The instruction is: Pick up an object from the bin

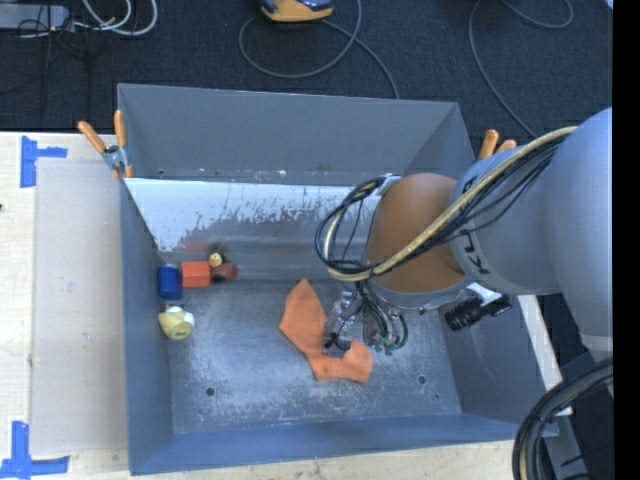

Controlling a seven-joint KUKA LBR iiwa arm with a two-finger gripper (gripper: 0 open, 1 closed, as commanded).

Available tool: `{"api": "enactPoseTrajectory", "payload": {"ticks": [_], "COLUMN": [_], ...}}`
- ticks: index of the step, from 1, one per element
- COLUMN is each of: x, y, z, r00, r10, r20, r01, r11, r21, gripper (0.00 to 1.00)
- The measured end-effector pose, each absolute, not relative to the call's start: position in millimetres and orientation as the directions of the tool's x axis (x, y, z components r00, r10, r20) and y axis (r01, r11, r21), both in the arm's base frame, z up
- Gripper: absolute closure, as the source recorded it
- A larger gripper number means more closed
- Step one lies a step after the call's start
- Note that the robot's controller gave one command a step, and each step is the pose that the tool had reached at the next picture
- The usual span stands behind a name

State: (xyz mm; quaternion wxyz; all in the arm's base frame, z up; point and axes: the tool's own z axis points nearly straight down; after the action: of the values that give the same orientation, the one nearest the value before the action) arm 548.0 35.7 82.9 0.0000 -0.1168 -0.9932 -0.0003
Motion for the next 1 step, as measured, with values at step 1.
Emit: {"api": "enactPoseTrajectory", "payload": {"ticks": [1], "x": [548.1], "y": [35.7], "z": [82.9], "r00": [-0.973], "r10": [0.232], "r20": [0.000], "r01": [0.232], "r11": [0.973], "r21": [0.000], "gripper": [1.00]}}
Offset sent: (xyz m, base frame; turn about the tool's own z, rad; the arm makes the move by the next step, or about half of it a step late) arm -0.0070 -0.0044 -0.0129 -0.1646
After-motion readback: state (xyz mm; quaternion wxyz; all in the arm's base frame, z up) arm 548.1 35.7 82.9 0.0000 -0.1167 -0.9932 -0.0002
